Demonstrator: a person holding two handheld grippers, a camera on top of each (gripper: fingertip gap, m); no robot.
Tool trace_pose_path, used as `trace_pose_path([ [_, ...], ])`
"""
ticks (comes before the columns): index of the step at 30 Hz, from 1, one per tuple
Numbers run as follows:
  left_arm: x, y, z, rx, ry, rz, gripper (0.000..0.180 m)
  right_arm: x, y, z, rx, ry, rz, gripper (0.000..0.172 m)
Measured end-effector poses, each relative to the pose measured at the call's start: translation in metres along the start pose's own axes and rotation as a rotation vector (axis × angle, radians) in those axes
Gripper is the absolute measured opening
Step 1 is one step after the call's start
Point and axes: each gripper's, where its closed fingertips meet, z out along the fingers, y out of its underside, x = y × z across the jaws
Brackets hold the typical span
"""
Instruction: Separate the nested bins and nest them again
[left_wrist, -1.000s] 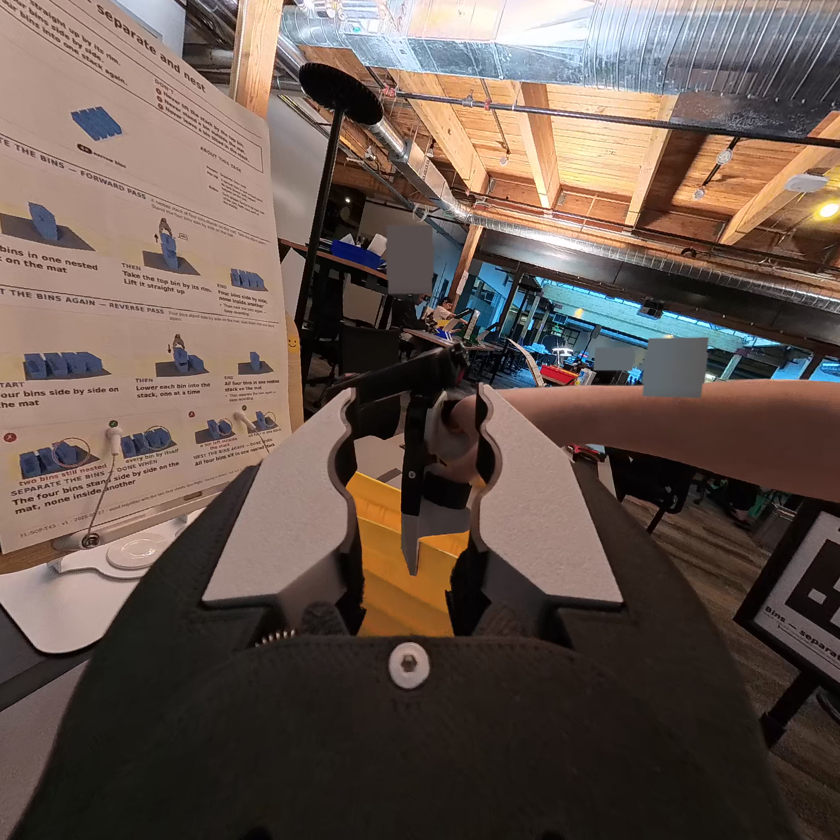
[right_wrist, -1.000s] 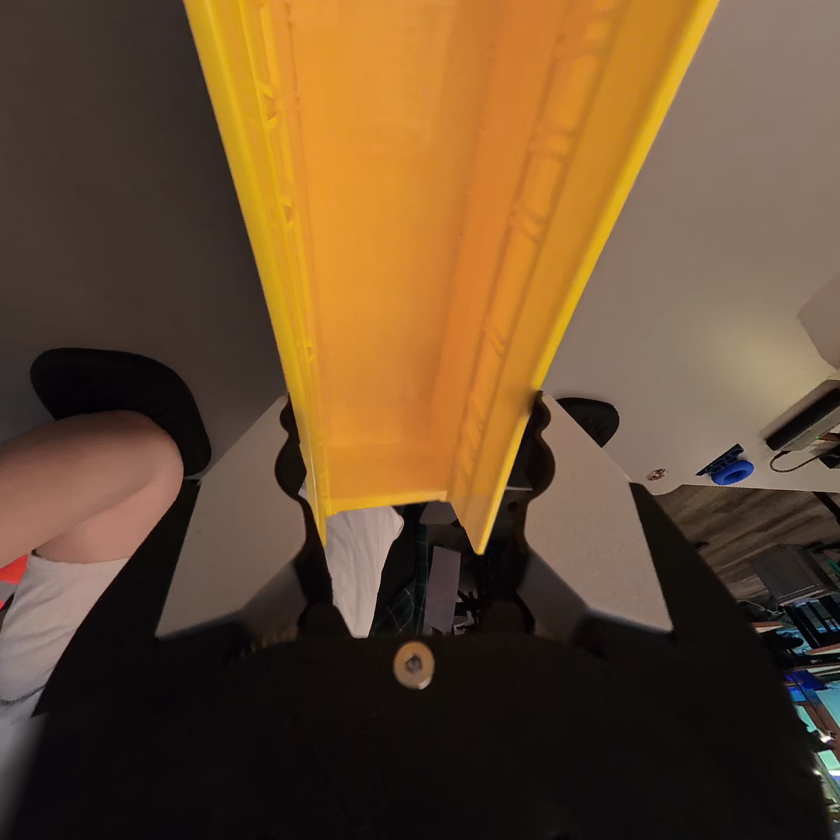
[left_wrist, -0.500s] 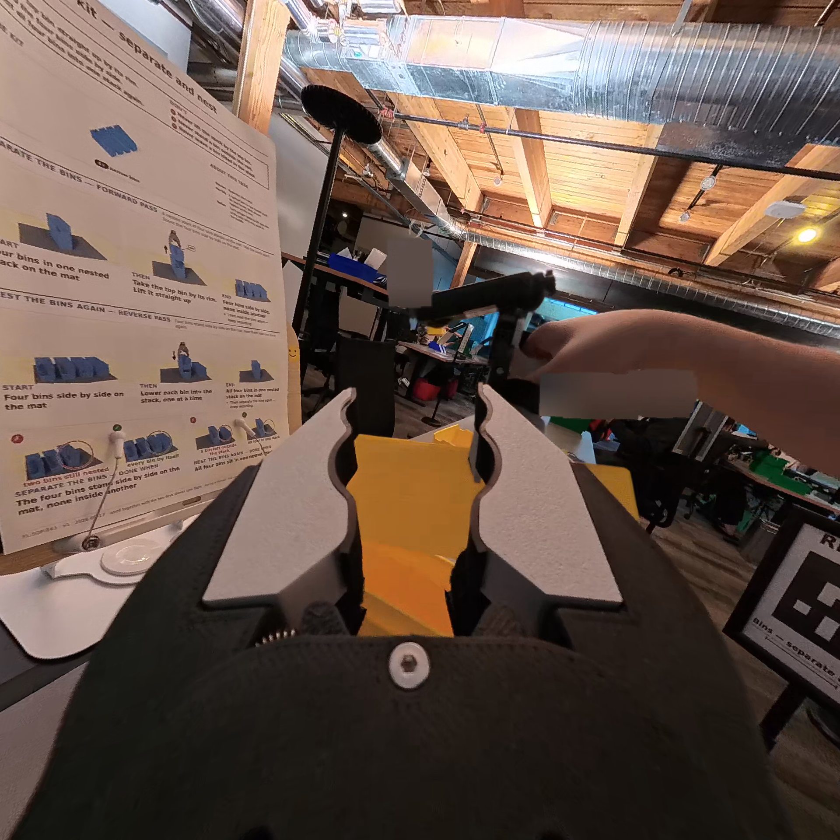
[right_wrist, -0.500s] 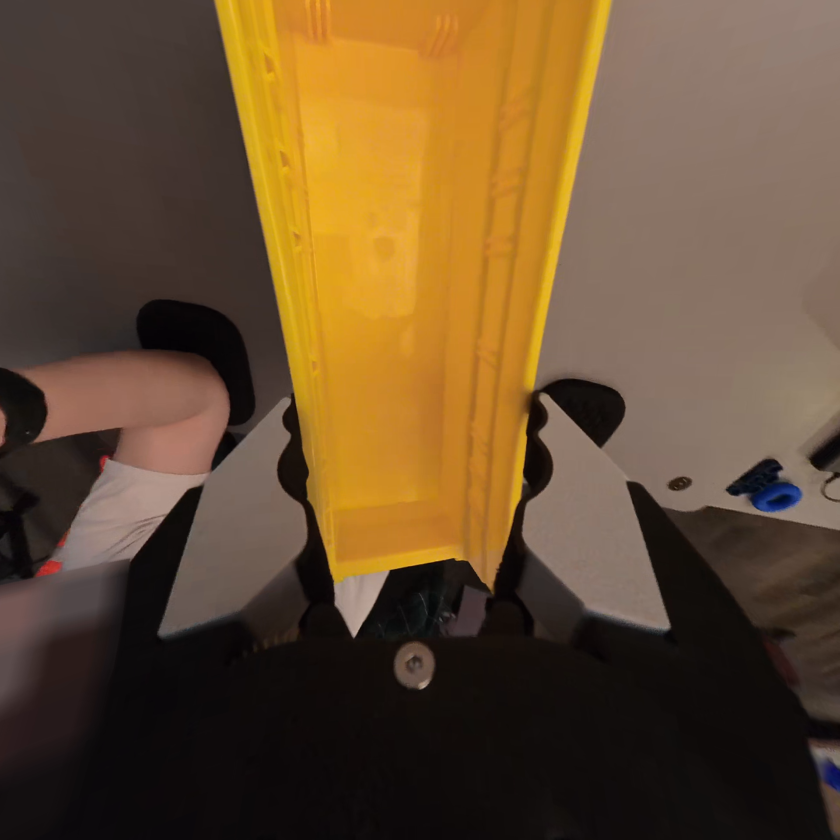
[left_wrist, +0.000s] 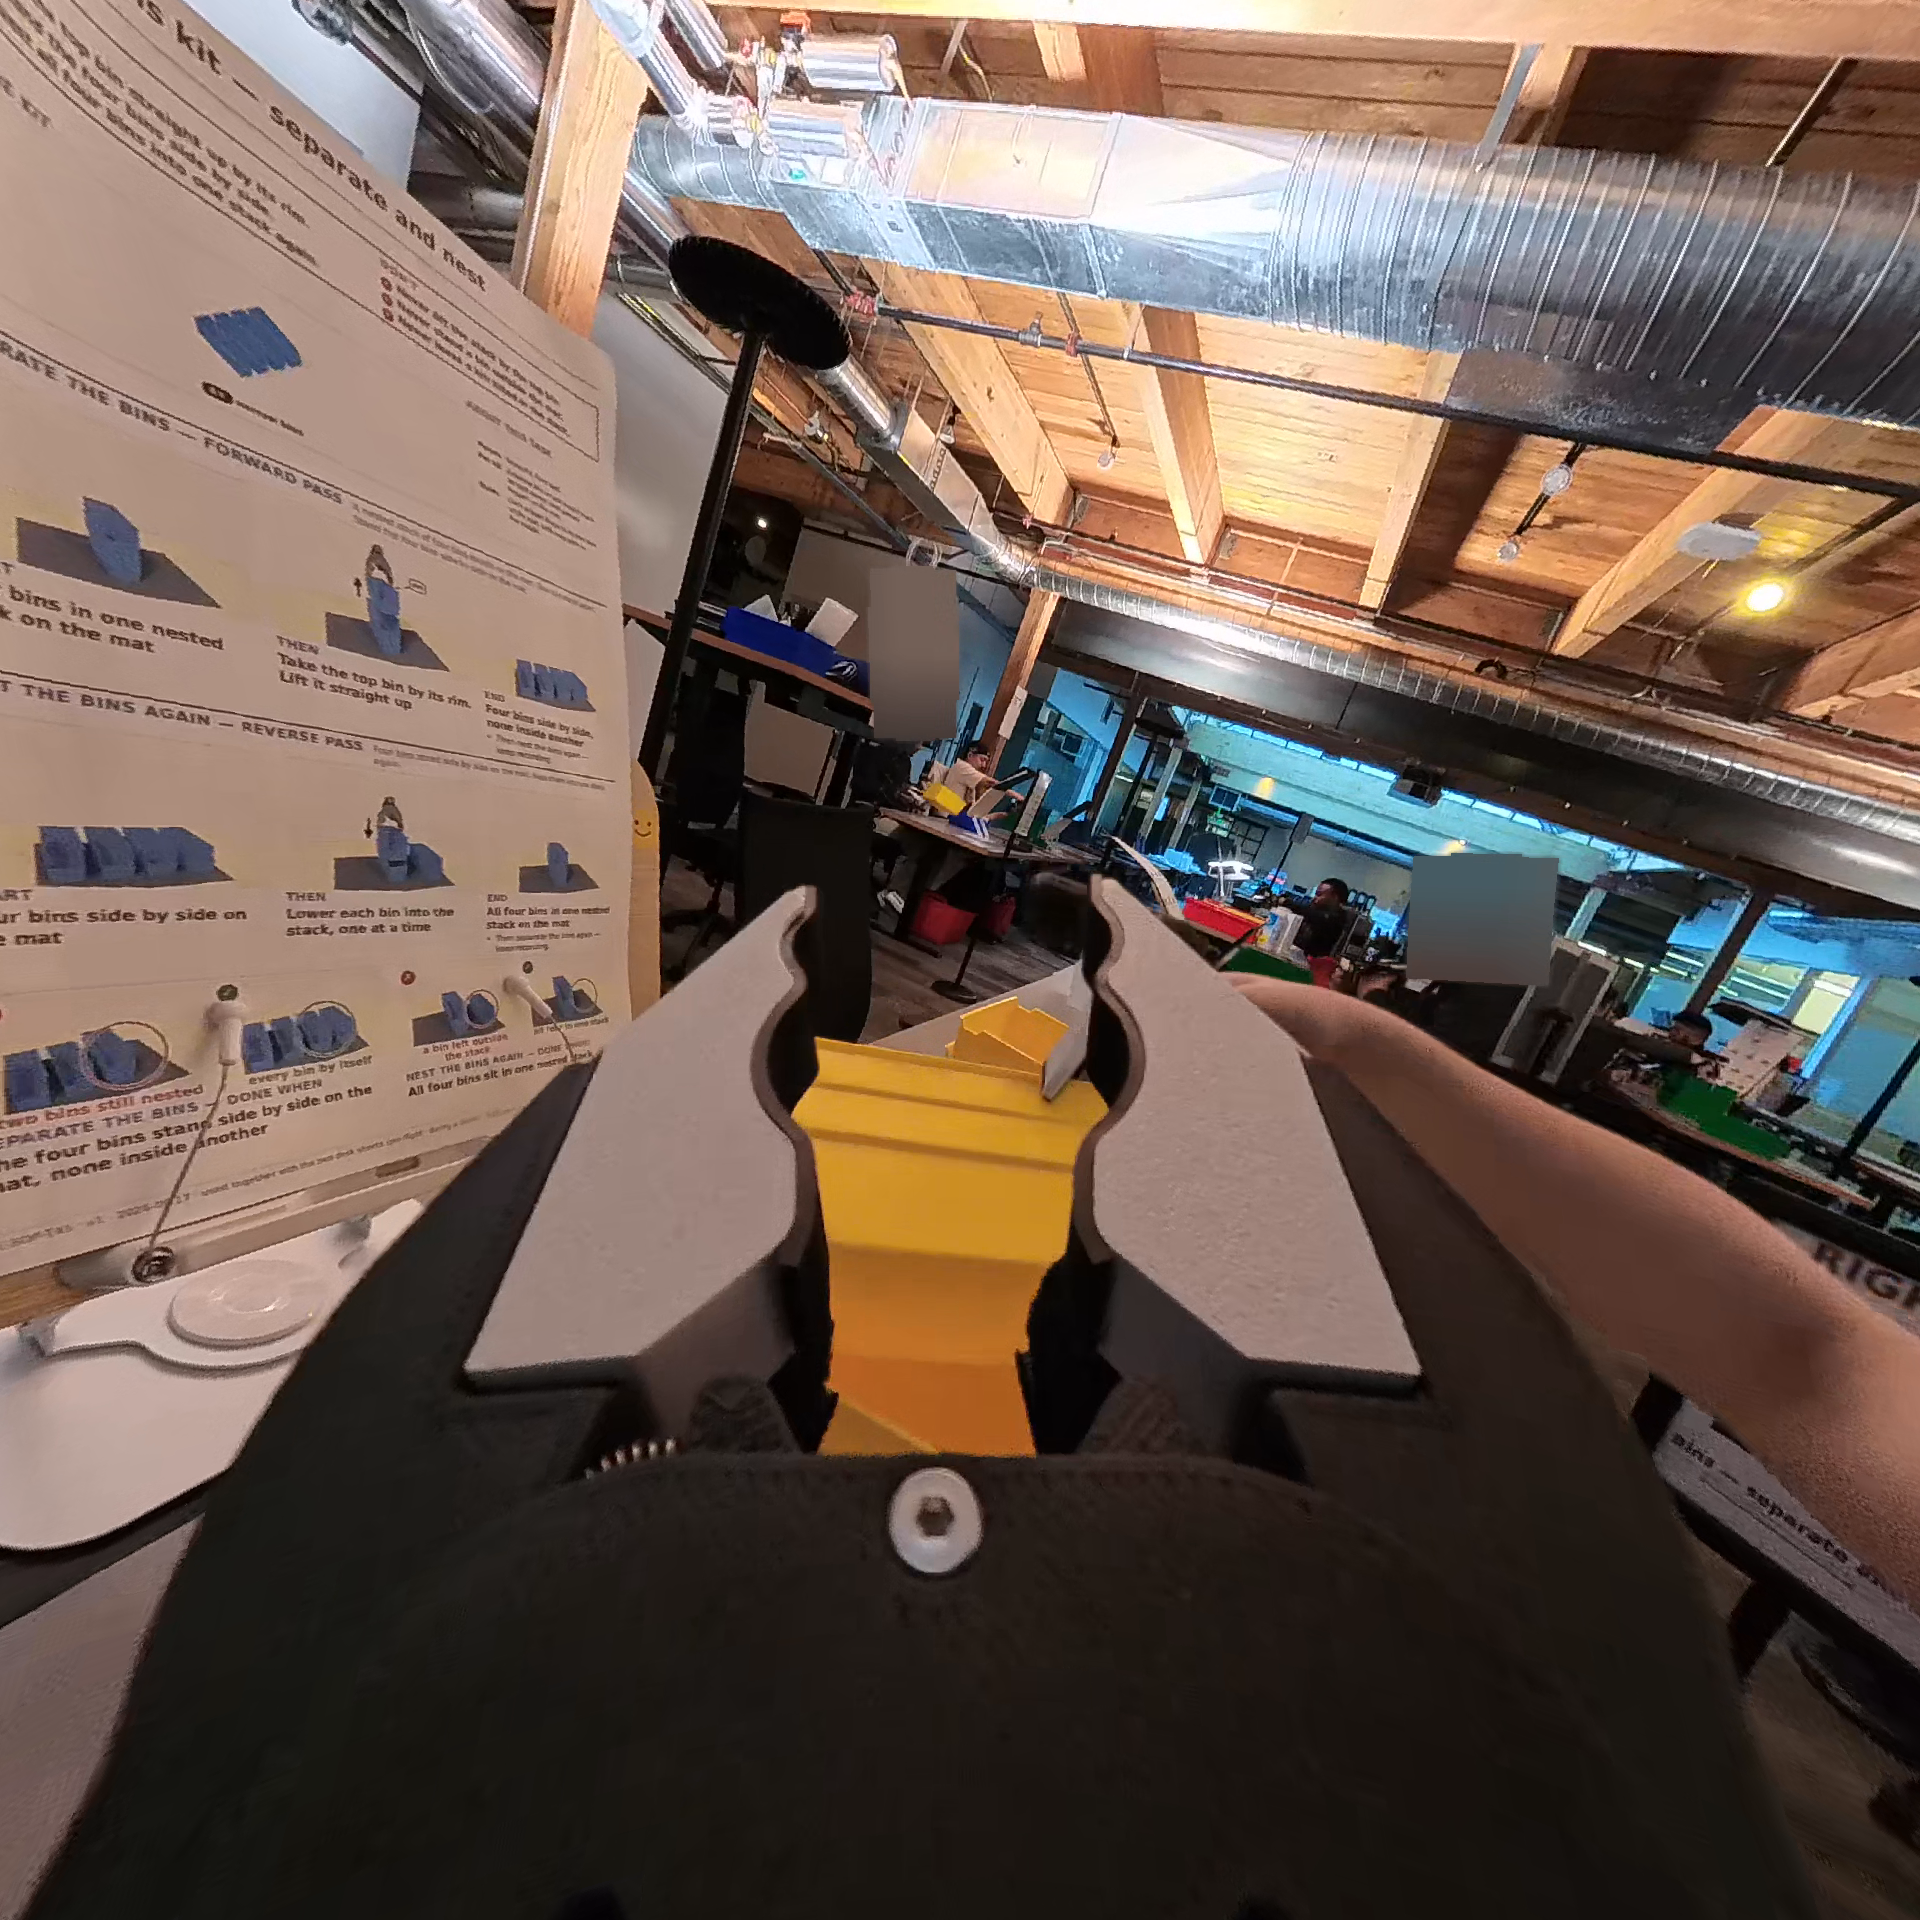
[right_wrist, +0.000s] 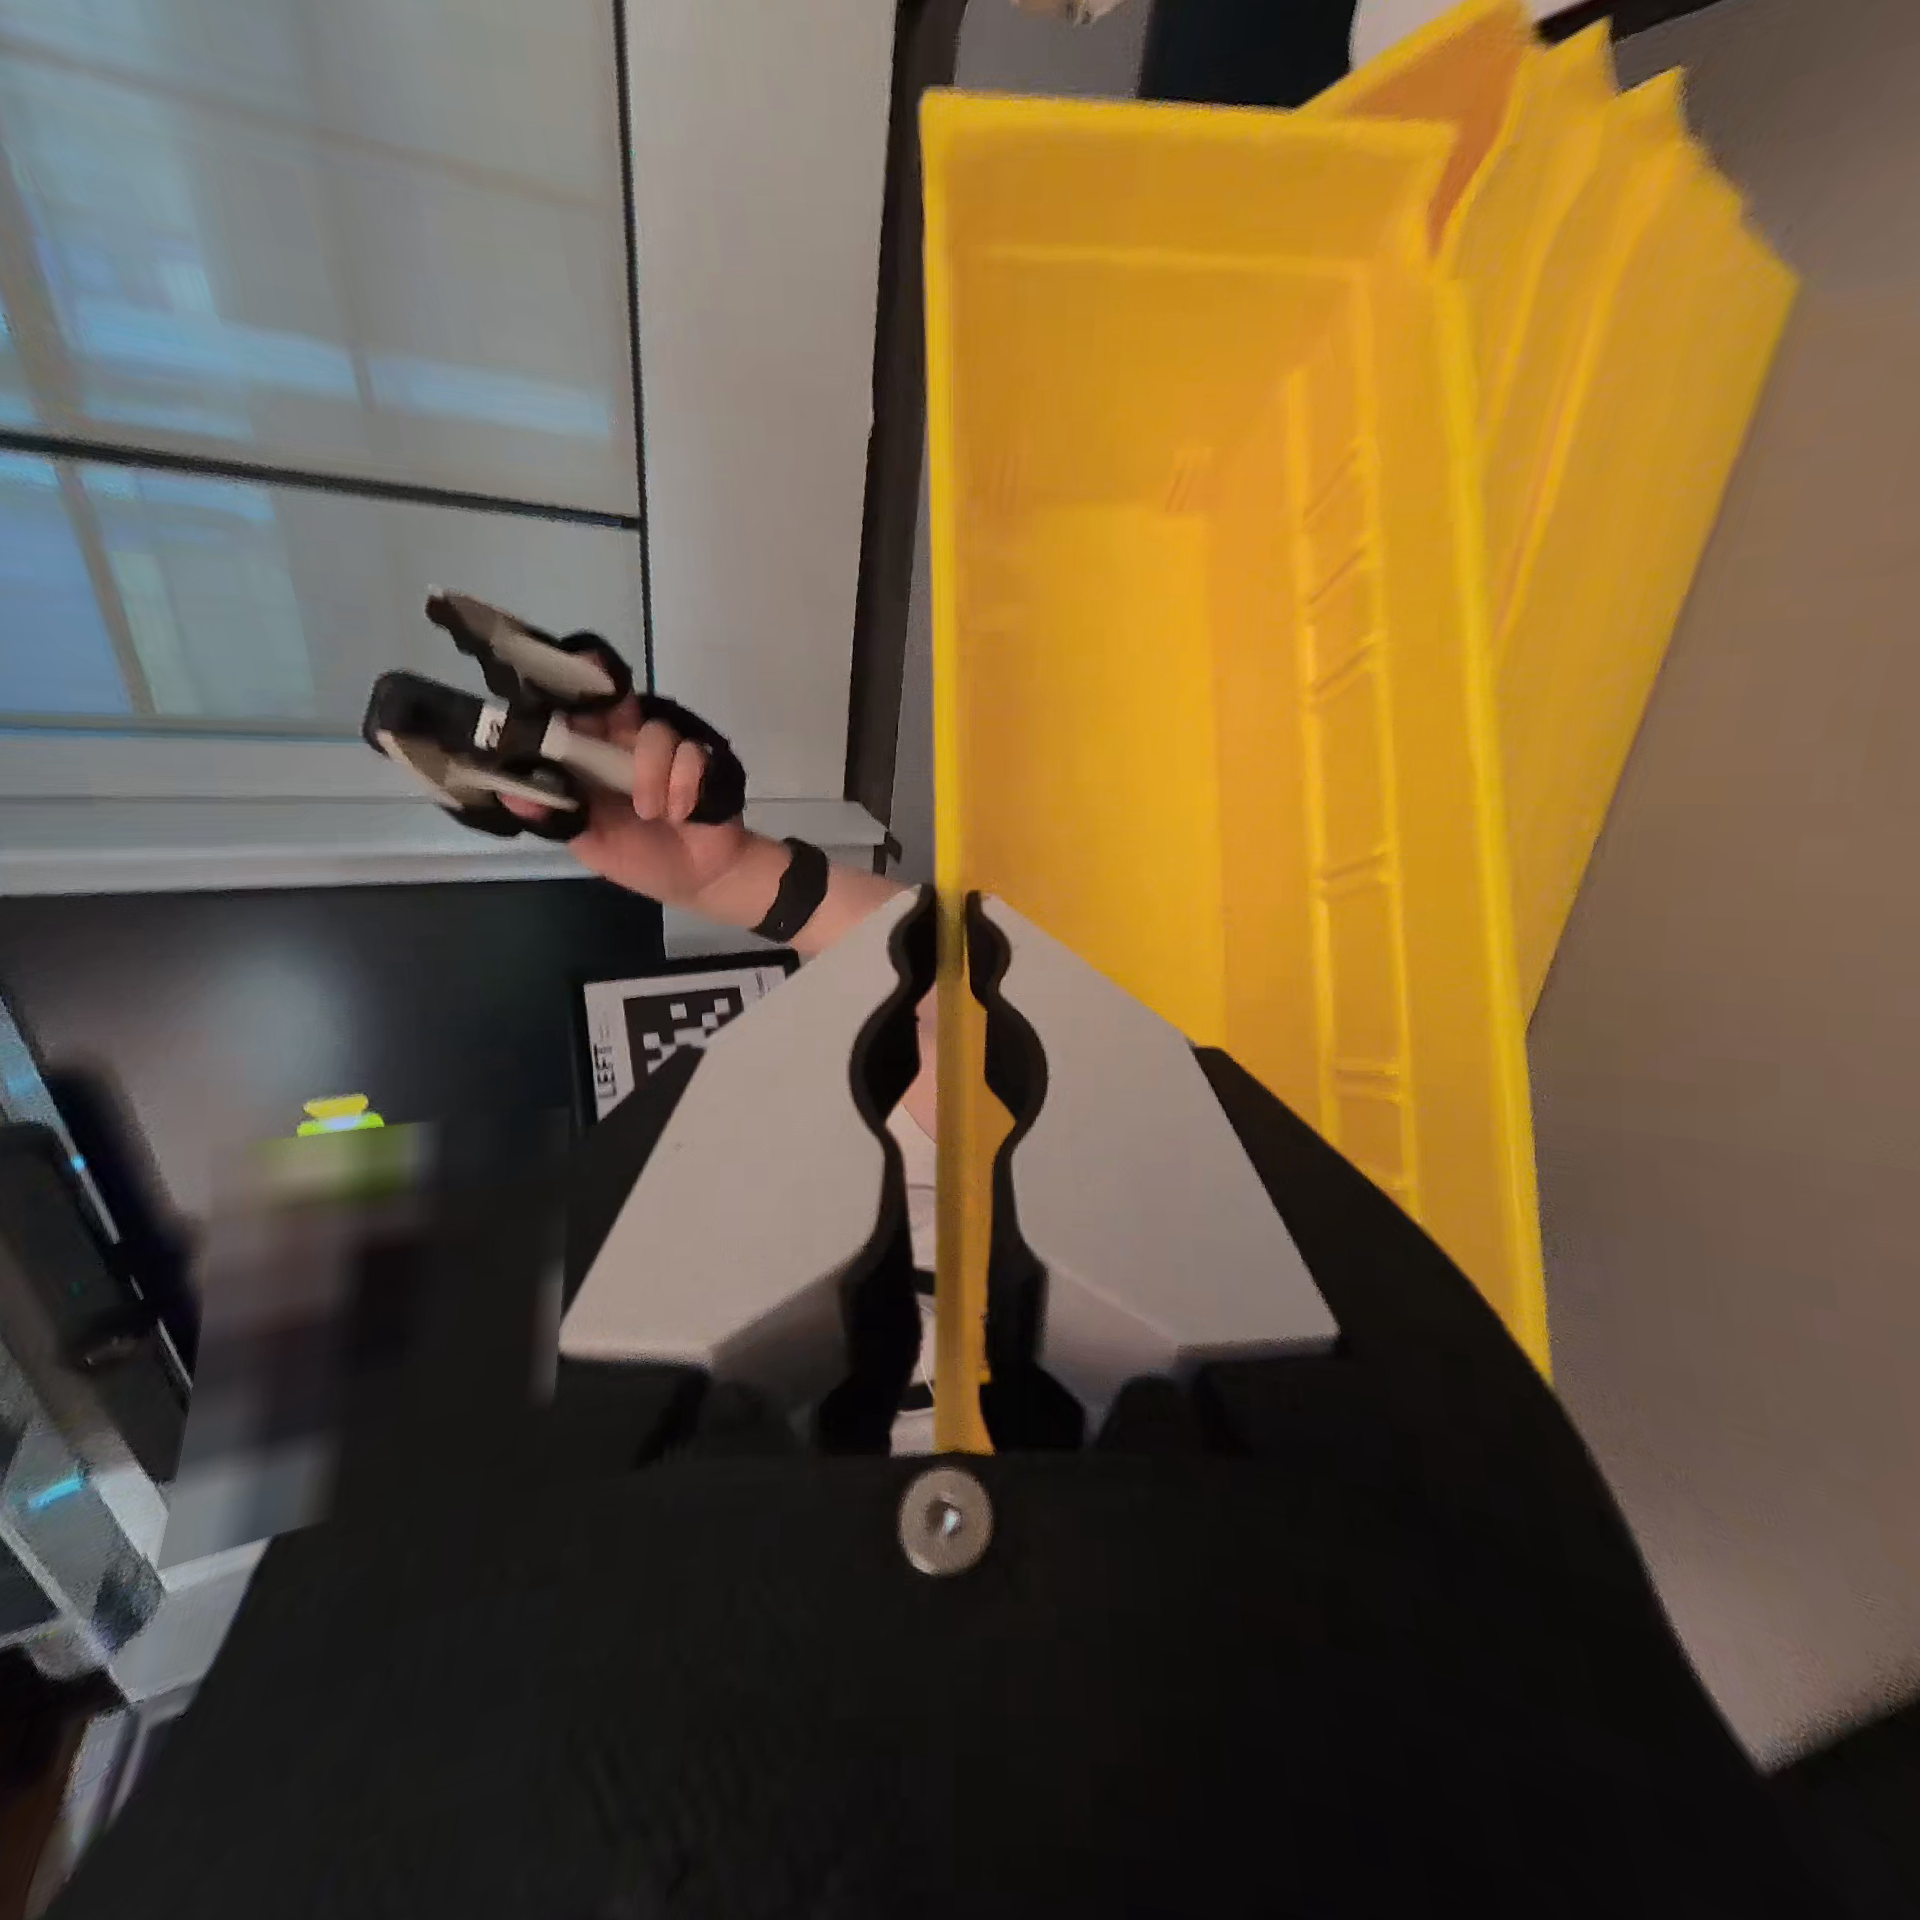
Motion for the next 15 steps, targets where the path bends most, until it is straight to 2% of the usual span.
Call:
trace_pose_path([
  [4,-0.003,0.005,0.005,-0.022,-0.011,0.003,0.048,-0.005,0.020,0.014,-0.098,0.067,-0.081,0.007],
  [10,-0.006,0.007,0.007,-0.025,-0.024,0.004,0.048,-0.003,0.025,0.037,-0.209,0.193,-0.139,0.002],
  [15,-0.006,0.008,0.008,-0.031,-0.015,-0.003,0.048,-0.014,0.017,0.021,-0.181,0.290,-0.181,0.002],
])
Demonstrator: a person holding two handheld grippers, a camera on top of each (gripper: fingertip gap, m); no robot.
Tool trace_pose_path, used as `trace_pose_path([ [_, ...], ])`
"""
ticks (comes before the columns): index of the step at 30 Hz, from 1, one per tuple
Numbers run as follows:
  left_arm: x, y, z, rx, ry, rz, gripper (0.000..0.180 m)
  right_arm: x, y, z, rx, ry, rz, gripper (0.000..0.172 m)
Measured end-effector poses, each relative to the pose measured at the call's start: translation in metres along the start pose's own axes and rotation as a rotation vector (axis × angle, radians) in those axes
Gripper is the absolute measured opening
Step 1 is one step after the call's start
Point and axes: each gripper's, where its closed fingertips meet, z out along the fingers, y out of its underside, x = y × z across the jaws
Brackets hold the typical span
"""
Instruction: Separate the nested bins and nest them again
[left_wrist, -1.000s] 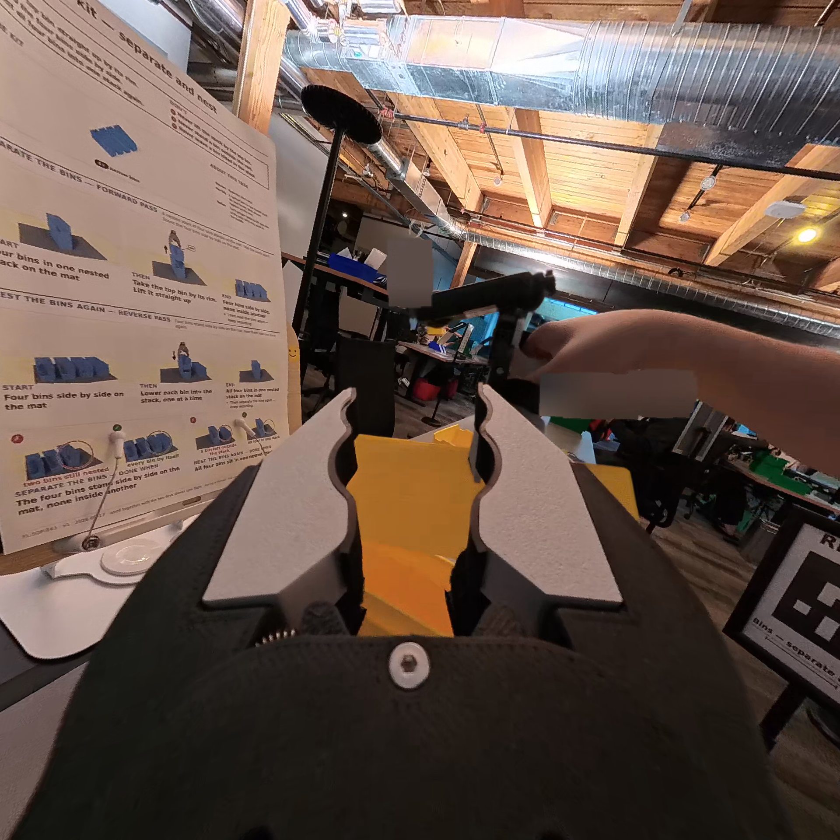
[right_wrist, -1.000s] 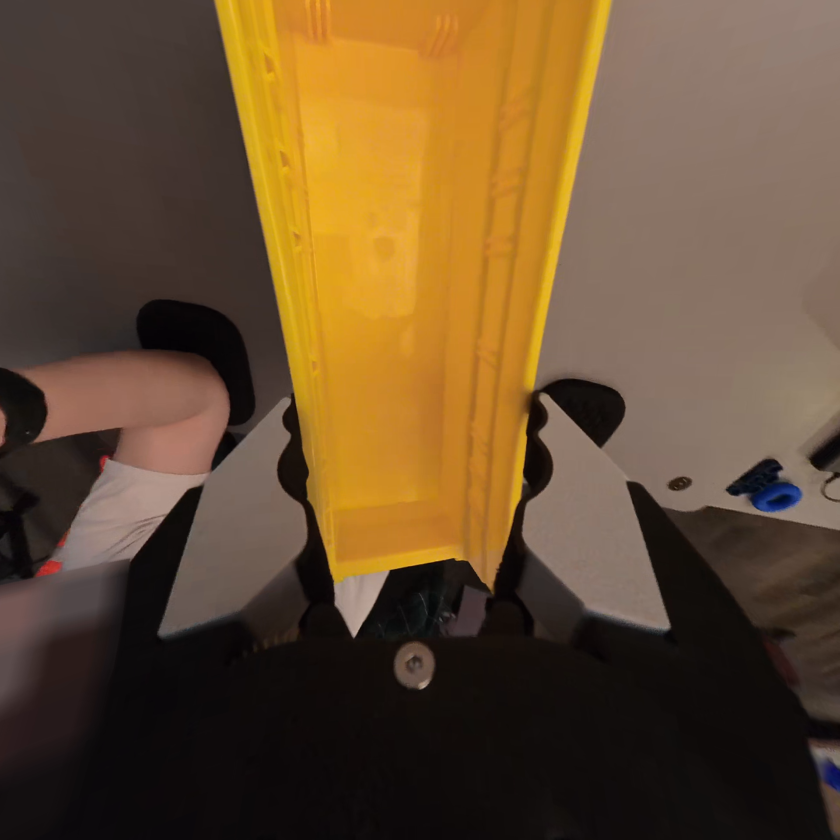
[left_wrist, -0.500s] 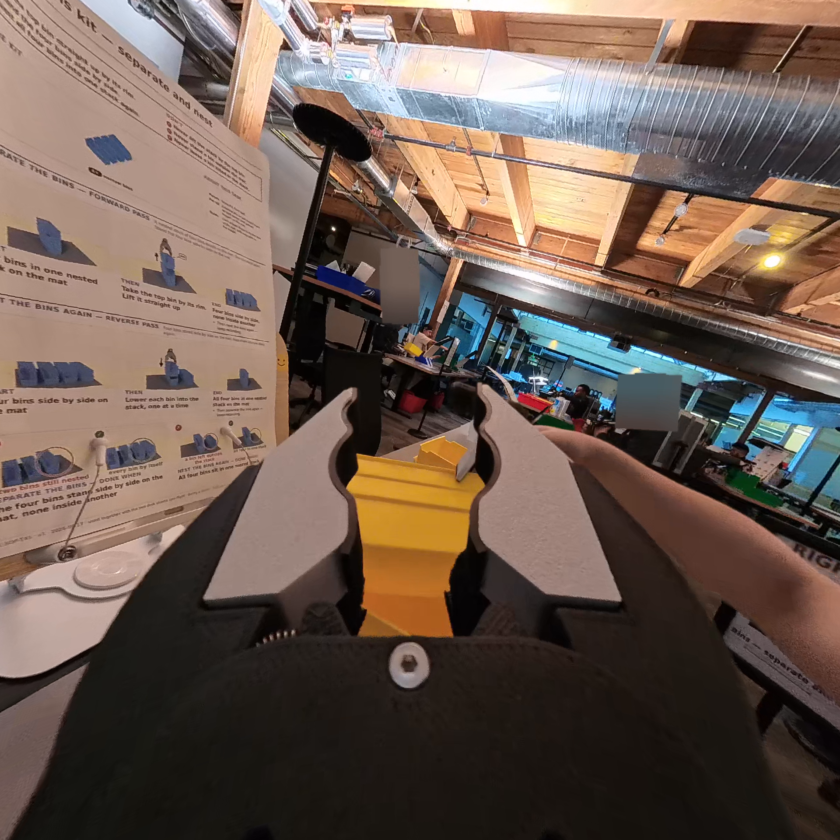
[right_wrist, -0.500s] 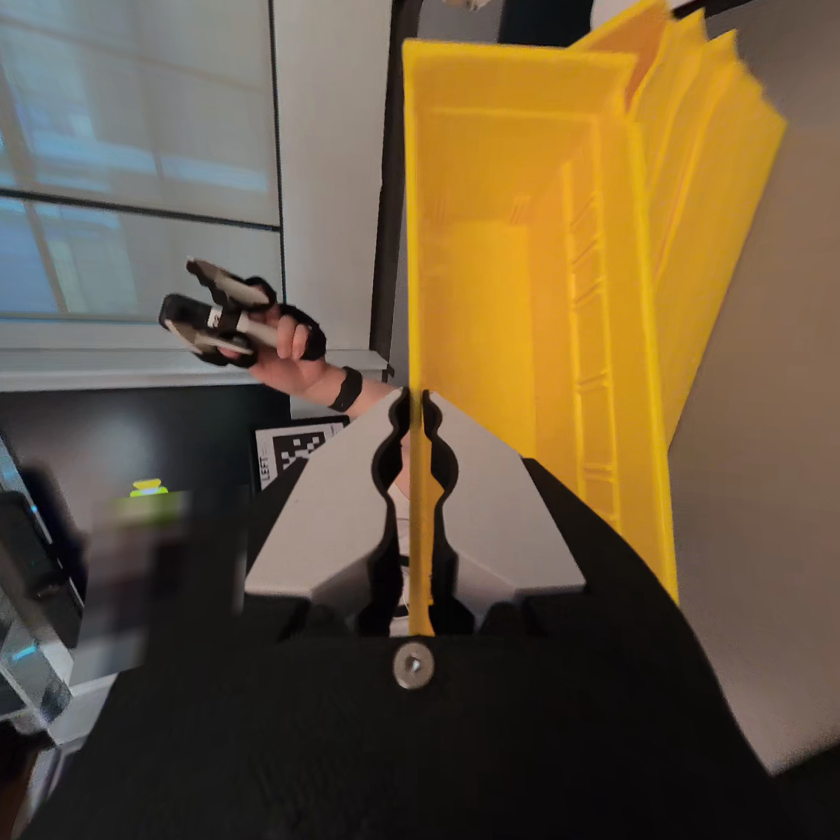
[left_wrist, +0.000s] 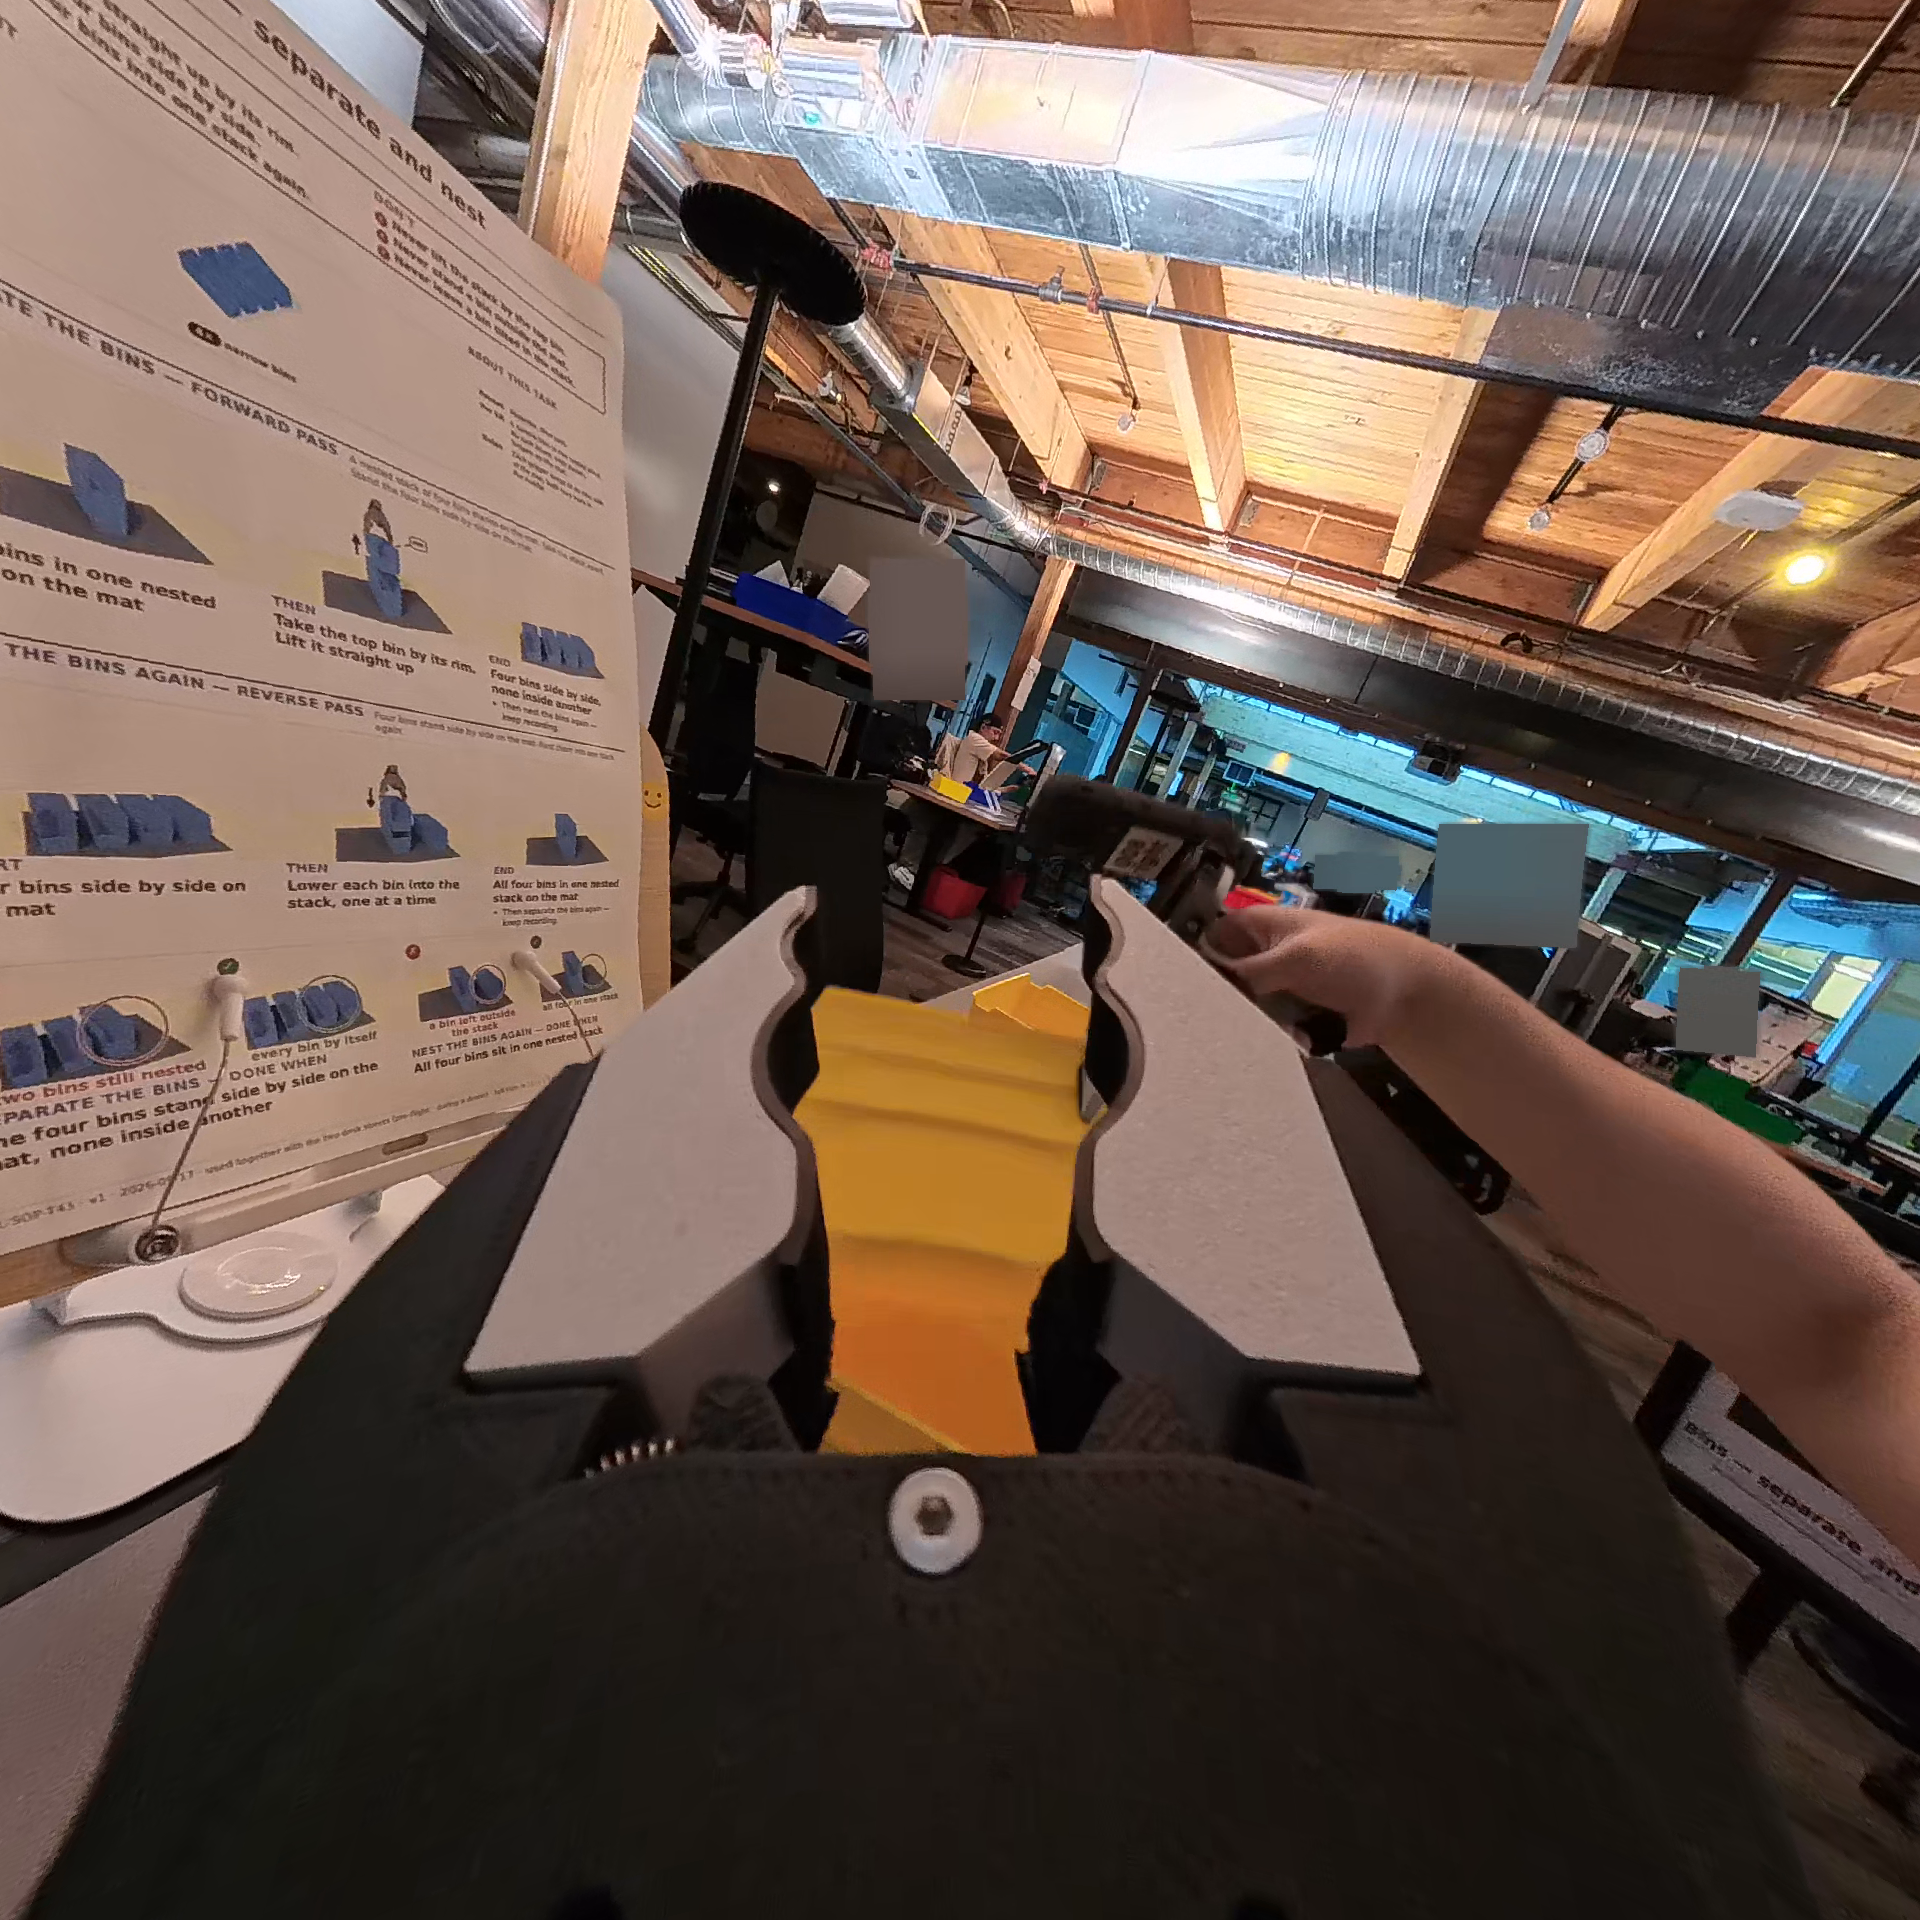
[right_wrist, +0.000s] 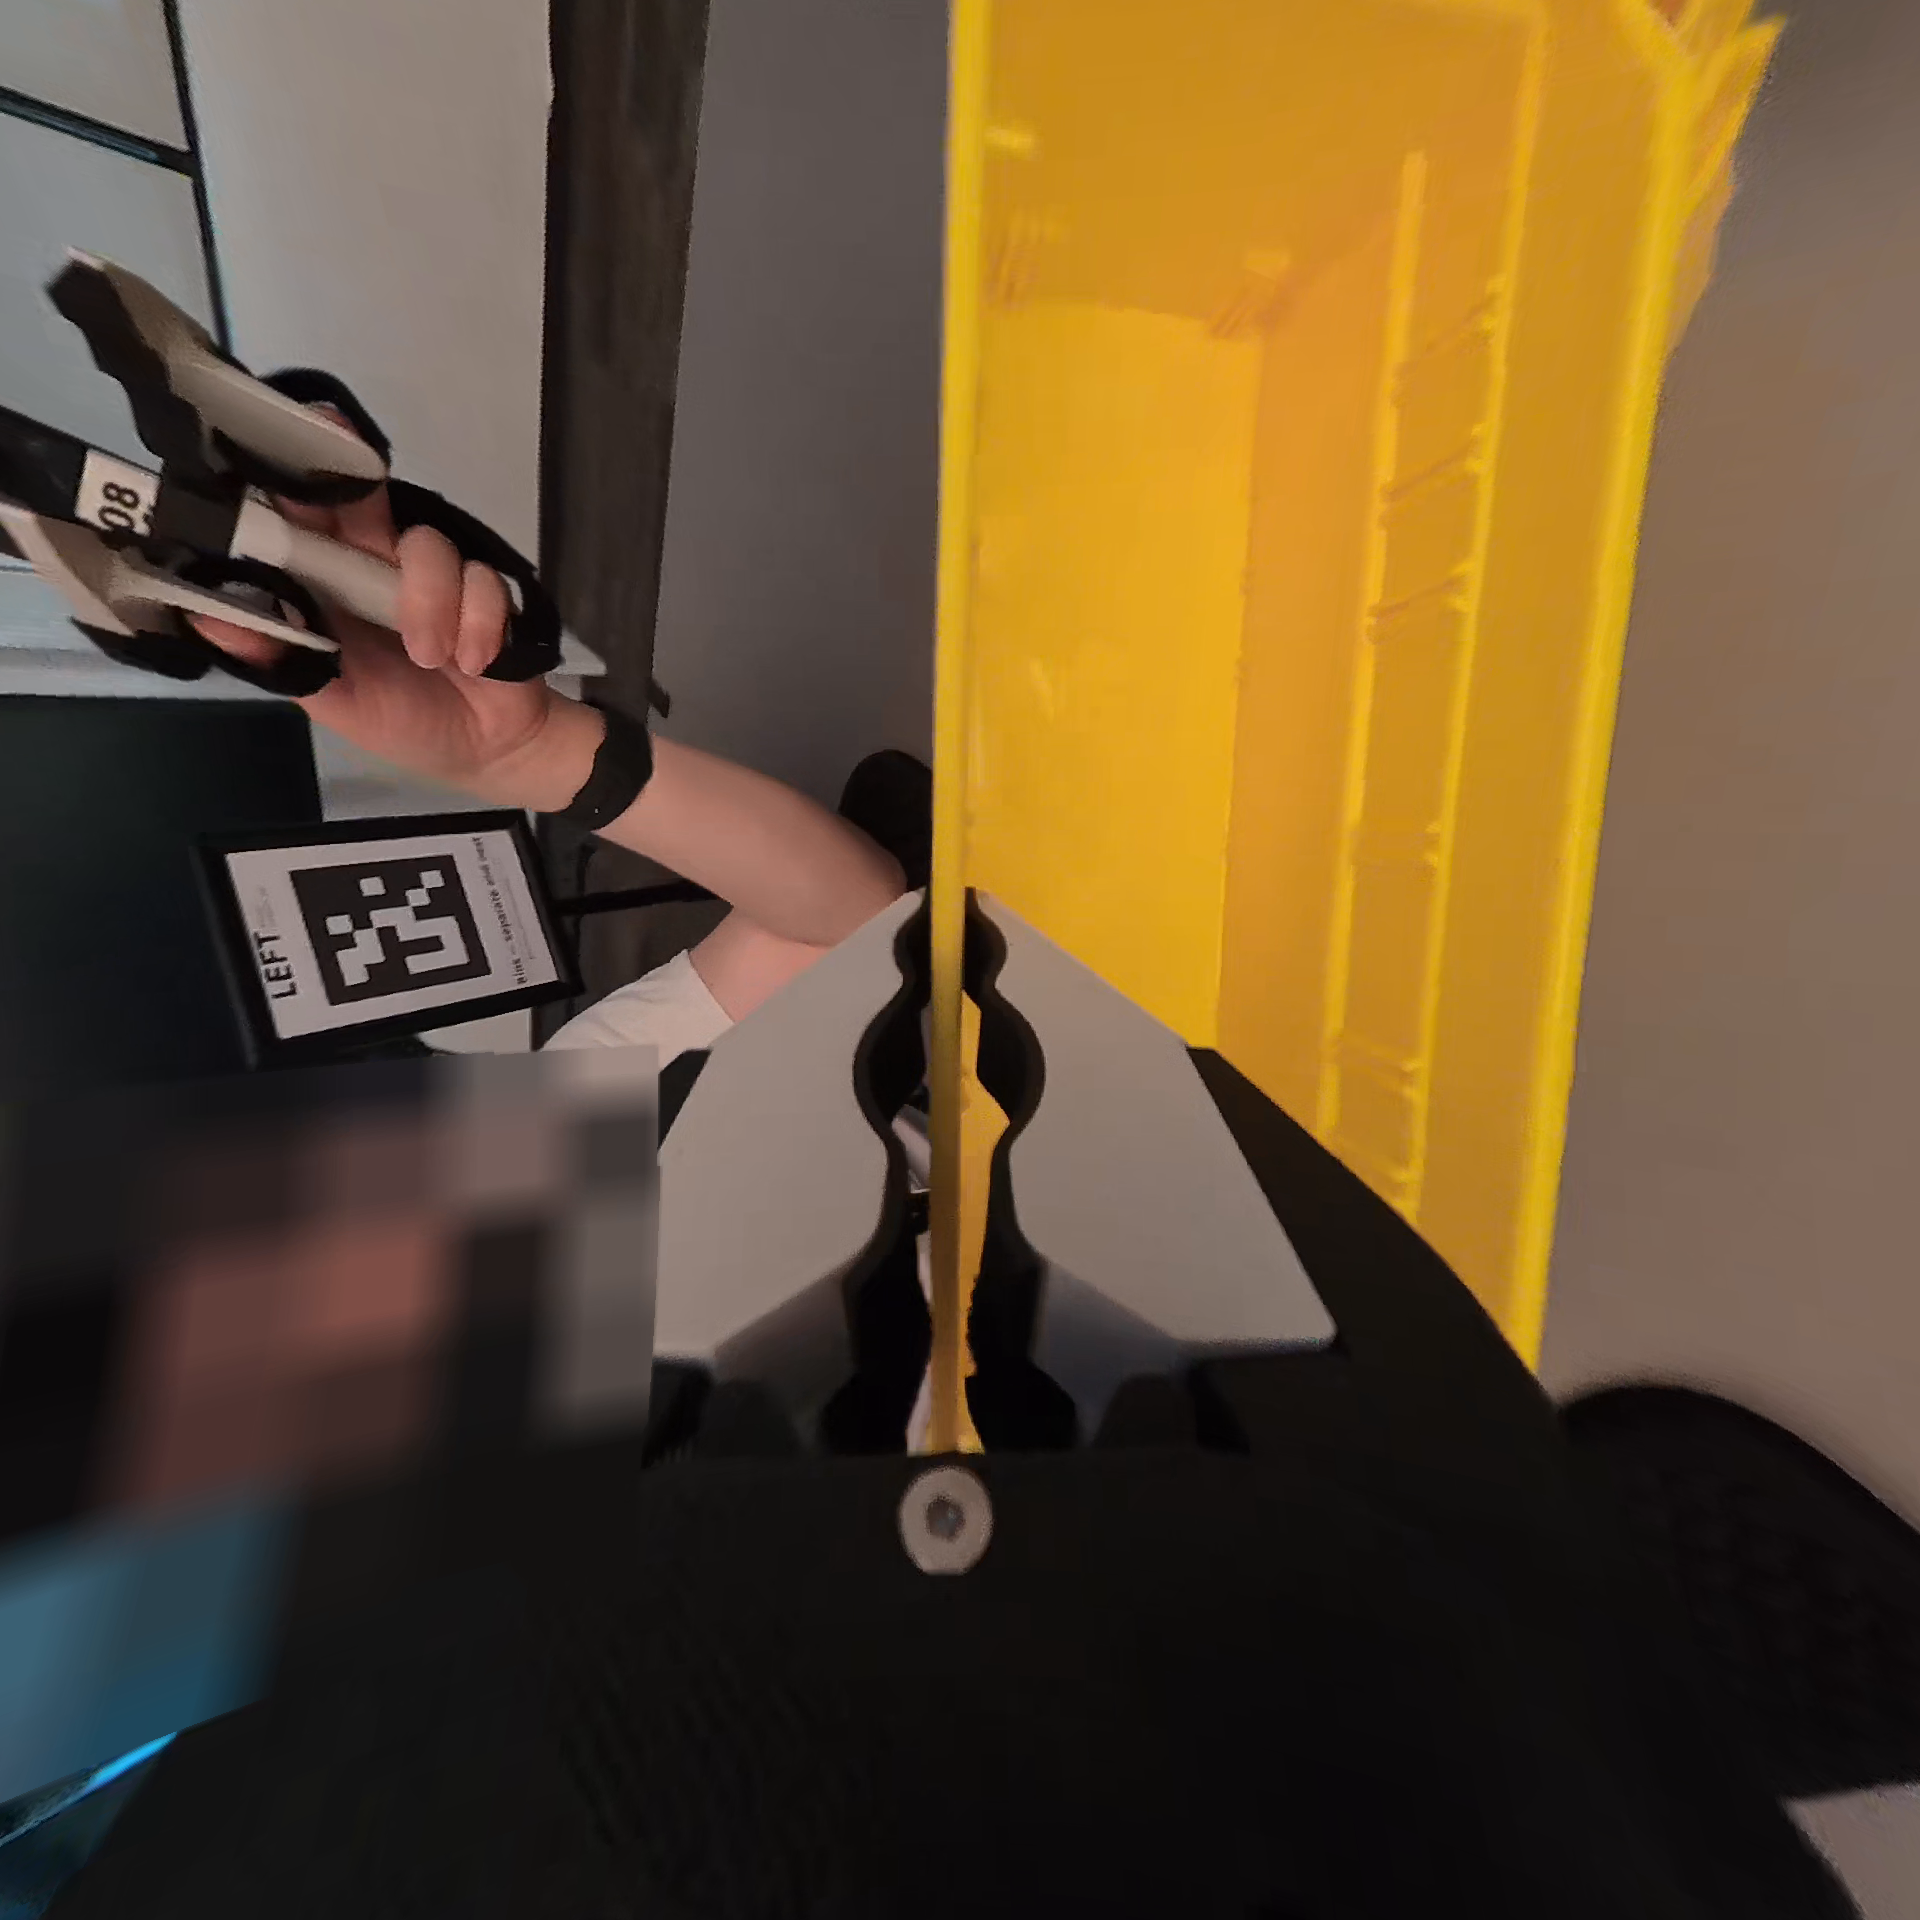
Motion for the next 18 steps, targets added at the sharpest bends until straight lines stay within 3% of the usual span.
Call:
trace_pose_path([
  [5,-0.001,-0.006,-0.006,0.026,0.008,-0.013,0.048,-0.018,-0.002,-0.071,0.141,0.013,-0.012,0.002],
  [8,-0.002,-0.009,-0.010,0.043,0.012,-0.024,0.048,-0.004,0.001,-0.110,0.248,0.118,-0.016,0.002],
  [12,-0.003,-0.012,-0.014,0.055,0.017,-0.032,0.048,0.061,0.012,-0.124,0.325,0.359,0.059,0.002],
  [18,-0.005,-0.013,-0.016,0.062,0.018,-0.042,0.048,0.175,0.025,-0.100,0.356,0.735,0.100,0.002],
])
